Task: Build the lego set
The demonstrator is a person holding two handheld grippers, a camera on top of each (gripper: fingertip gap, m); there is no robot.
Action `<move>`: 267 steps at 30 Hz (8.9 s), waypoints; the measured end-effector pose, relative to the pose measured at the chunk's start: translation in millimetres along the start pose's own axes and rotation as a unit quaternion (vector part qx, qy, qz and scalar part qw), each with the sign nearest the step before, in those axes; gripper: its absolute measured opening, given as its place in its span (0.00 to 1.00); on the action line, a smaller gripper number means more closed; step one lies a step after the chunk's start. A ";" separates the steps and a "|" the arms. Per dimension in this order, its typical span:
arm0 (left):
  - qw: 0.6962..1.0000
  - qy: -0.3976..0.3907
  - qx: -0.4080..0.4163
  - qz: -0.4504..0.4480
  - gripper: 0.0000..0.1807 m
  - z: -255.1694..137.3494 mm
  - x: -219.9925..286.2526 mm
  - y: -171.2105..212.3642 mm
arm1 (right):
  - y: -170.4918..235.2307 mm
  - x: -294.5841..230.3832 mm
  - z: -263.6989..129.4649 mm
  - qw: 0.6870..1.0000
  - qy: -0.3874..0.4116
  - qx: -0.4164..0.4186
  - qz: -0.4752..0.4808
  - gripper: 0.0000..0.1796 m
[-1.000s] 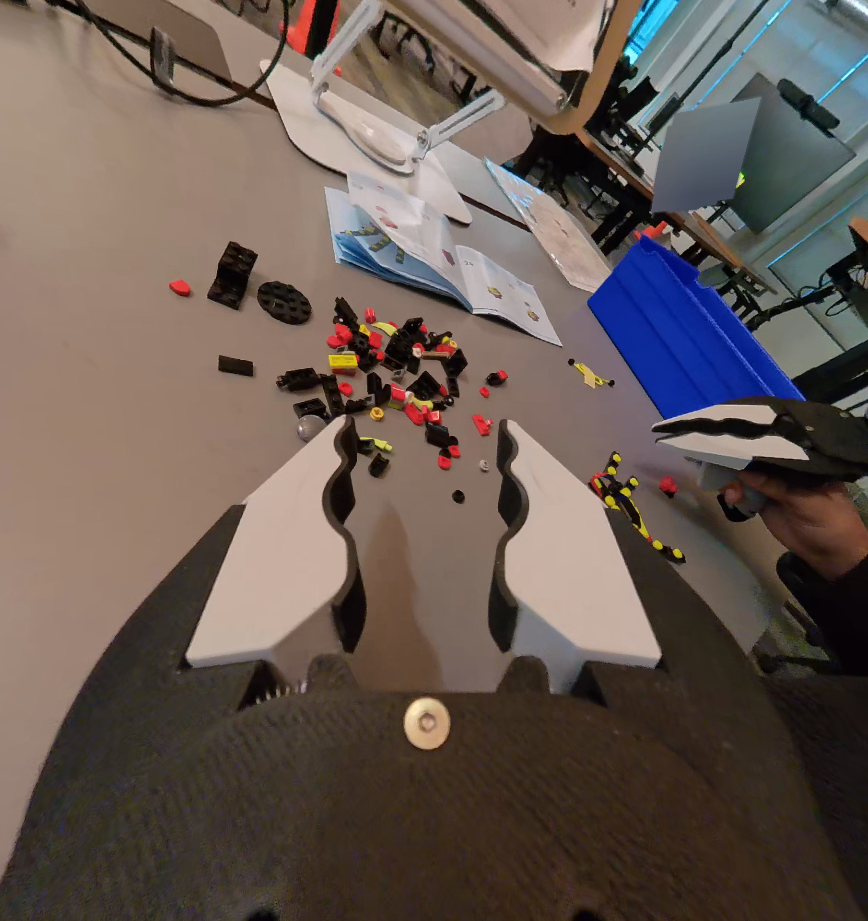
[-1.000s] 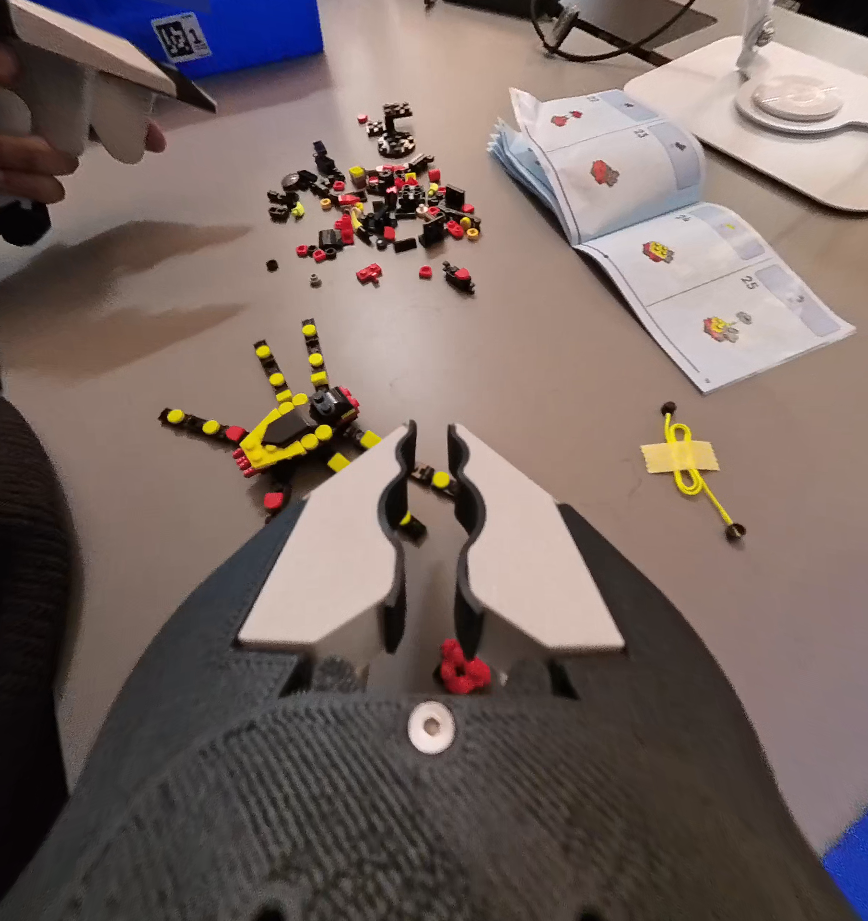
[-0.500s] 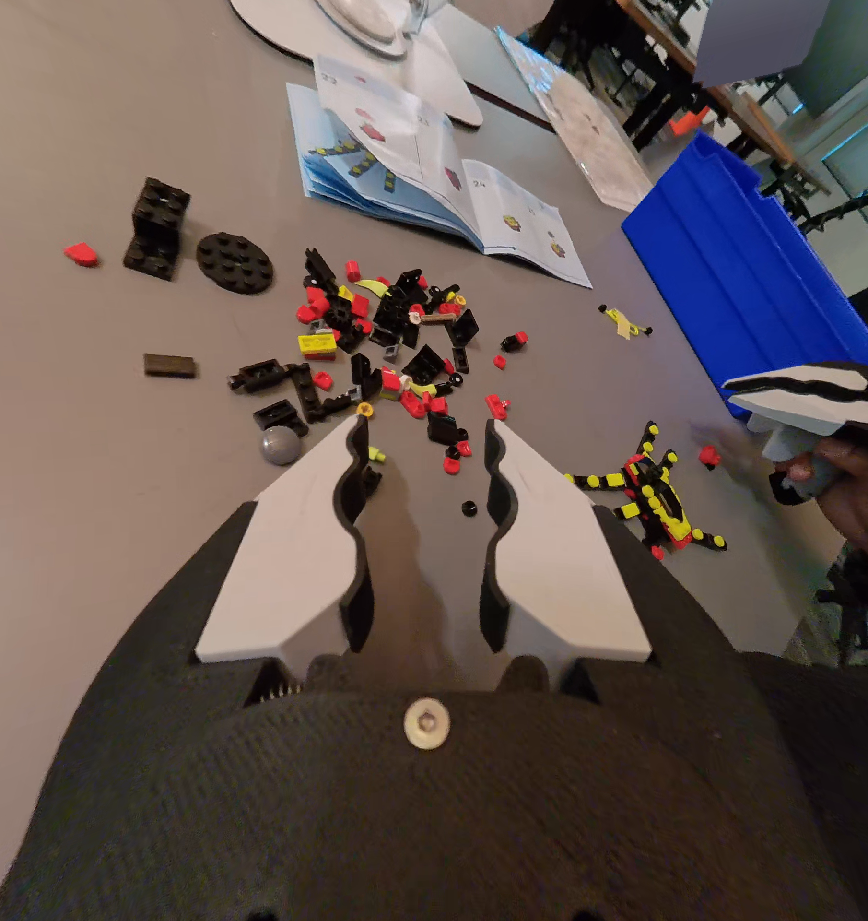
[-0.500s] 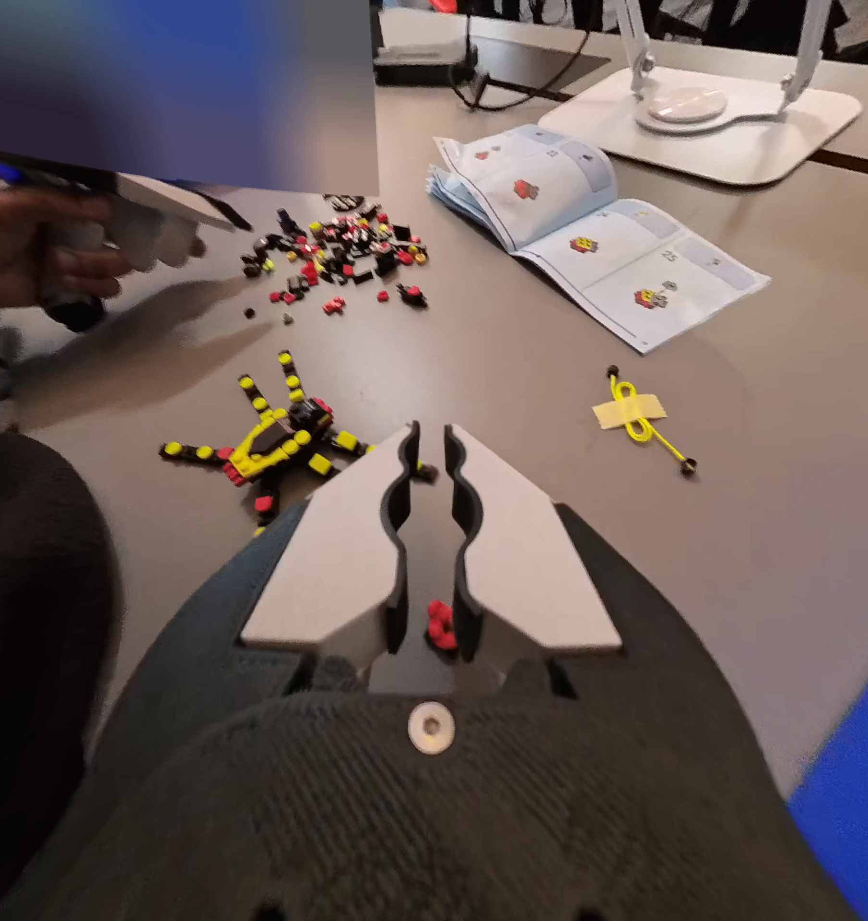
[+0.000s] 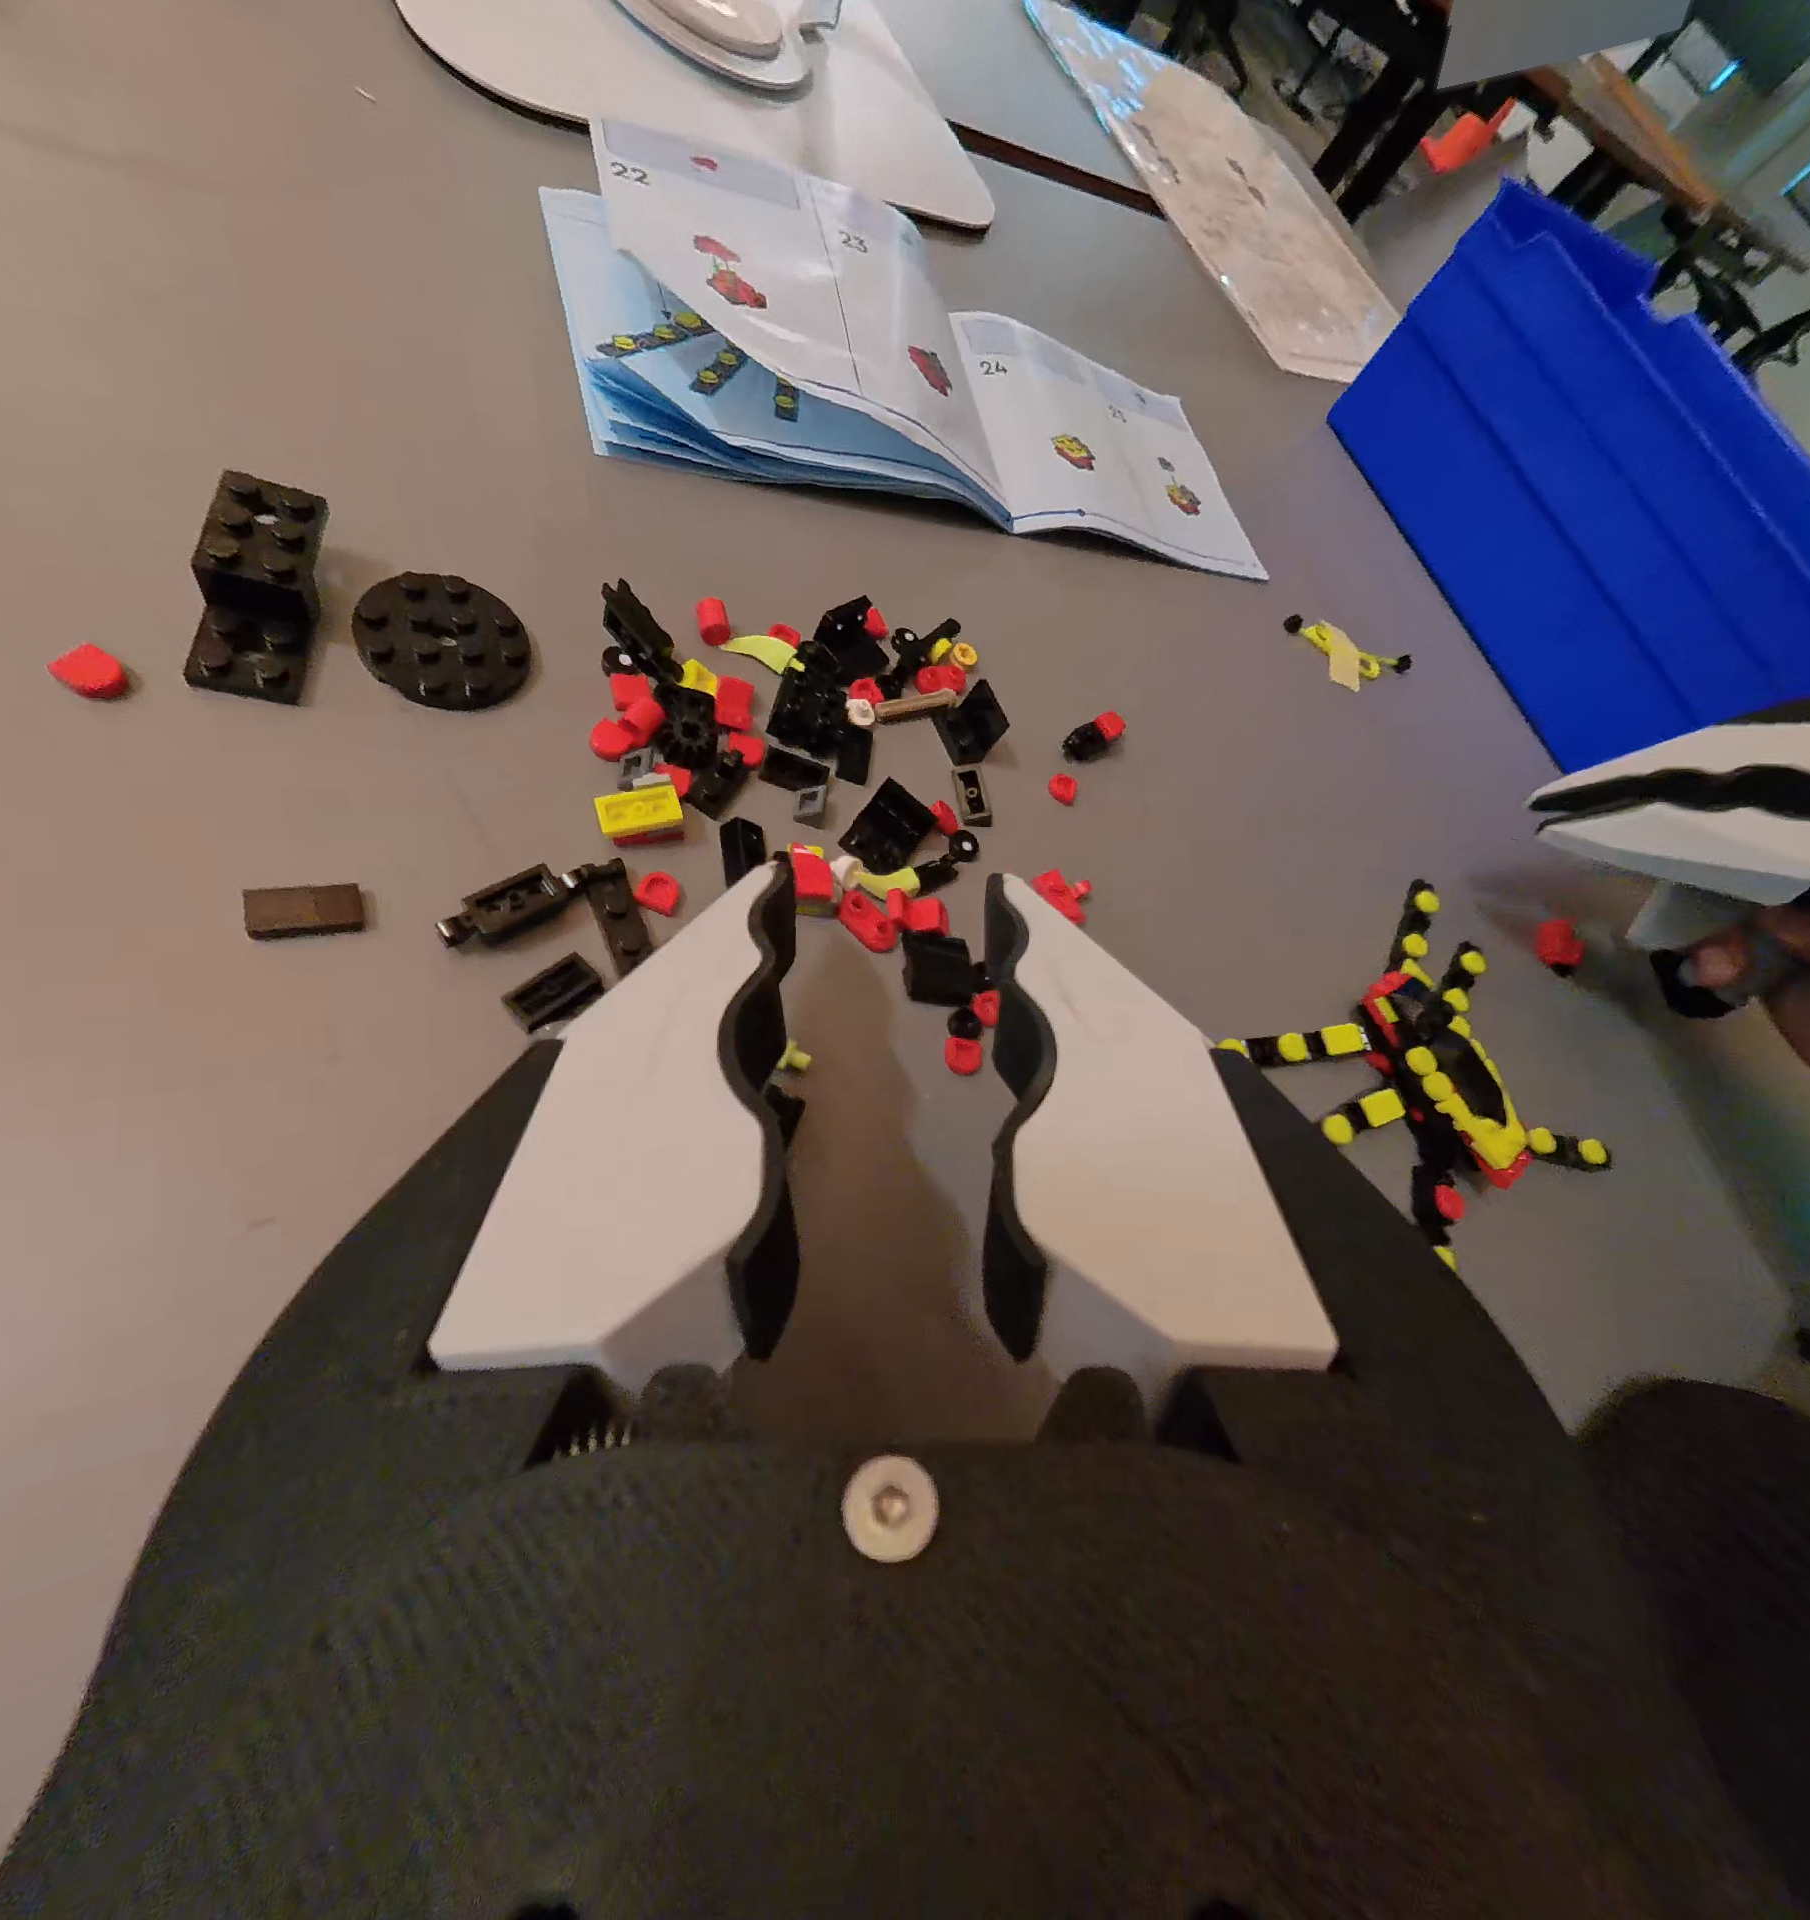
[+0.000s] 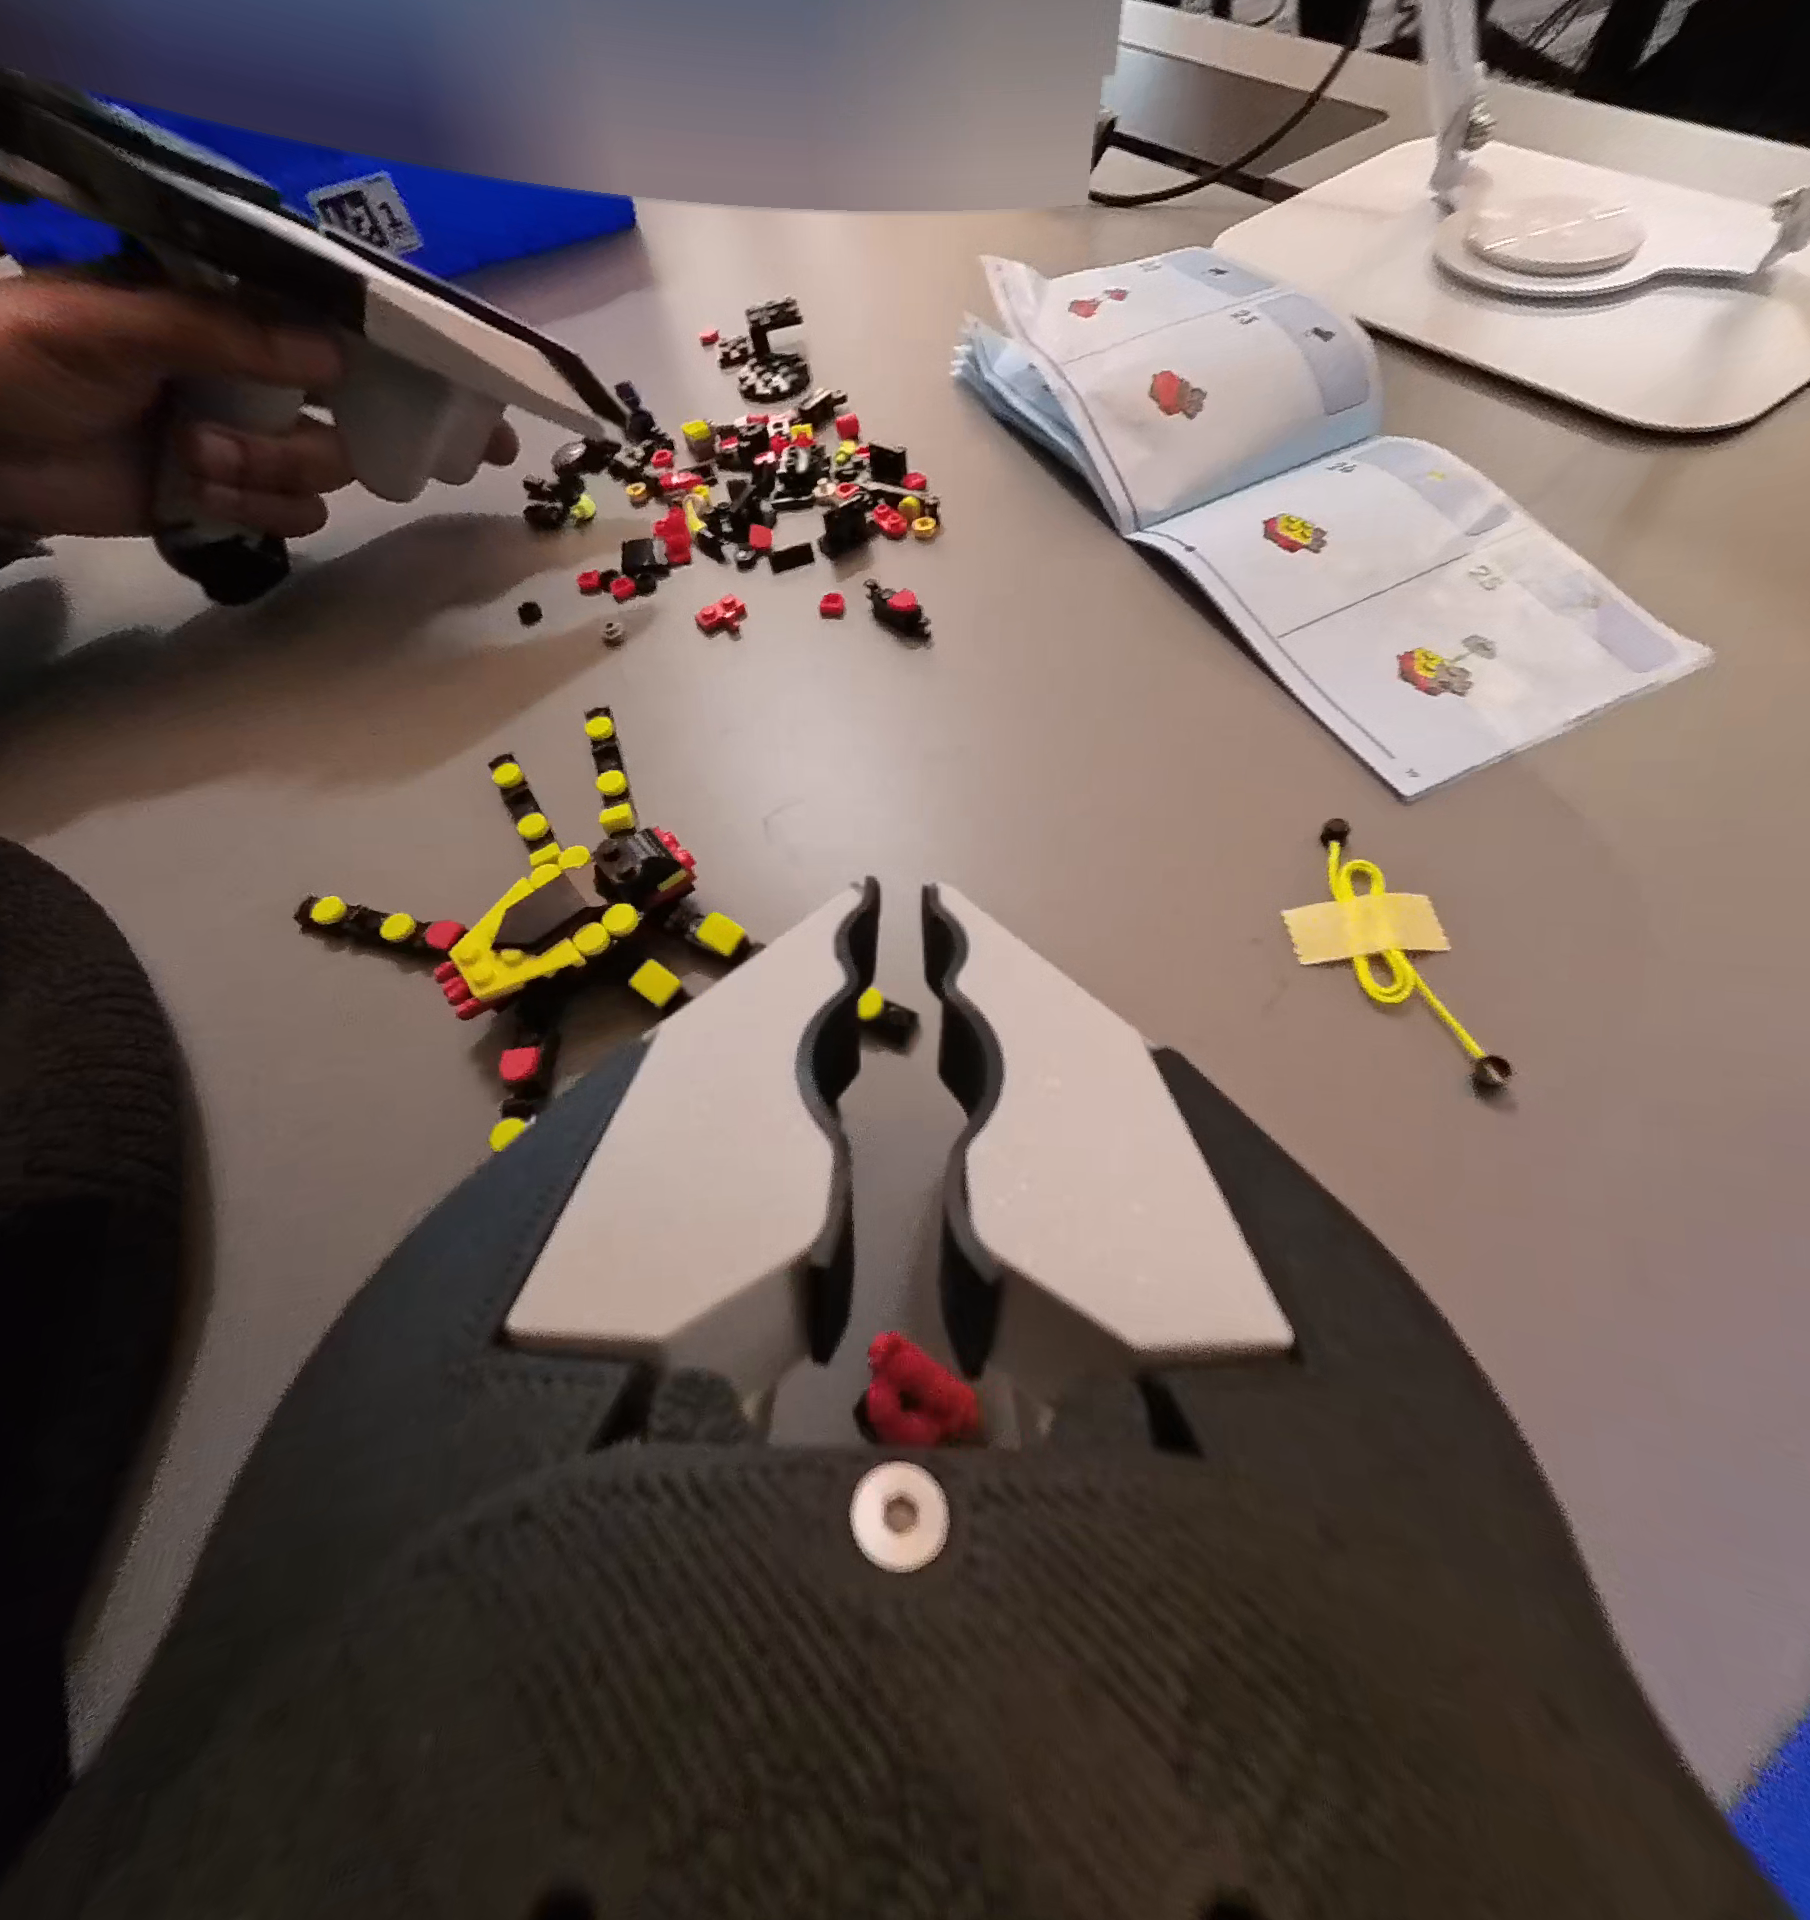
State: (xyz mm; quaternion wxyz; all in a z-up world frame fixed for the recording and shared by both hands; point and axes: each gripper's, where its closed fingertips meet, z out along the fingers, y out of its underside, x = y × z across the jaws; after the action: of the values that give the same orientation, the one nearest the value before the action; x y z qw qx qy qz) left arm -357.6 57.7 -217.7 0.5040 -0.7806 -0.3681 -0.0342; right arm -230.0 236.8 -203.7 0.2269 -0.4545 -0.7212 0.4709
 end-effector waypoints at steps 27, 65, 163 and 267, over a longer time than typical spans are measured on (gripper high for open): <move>0.990 -0.097 -0.043 0.090 0.06 12.9 -44.2 -9.8 | 6.2 14.2 -4.2 1.000 0.011 -0.002 0.025 0.03; 0.989 -0.095 -0.049 0.103 0.08 6.8 -50.2 -6.2 | -1.2 -10.7 -8.7 0.999 -0.029 0.004 0.016 0.04; 0.991 -0.108 -0.066 0.046 0.23 9.3 -64.4 -2.6 | -2.4 8.4 -7.2 0.998 -0.018 0.032 0.051 0.02; 0.991 -0.005 0.015 0.135 0.00 -5.6 -26.8 -27.9 | 0.2 13.8 -8.0 0.997 -0.018 0.028 0.076 0.04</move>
State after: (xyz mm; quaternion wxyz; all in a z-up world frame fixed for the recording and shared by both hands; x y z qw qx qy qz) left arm -392.3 44.9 -205.1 0.5137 -0.8155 -0.2628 0.0438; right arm -230.5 252.6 -201.6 0.1905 -0.4928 -0.6751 0.5149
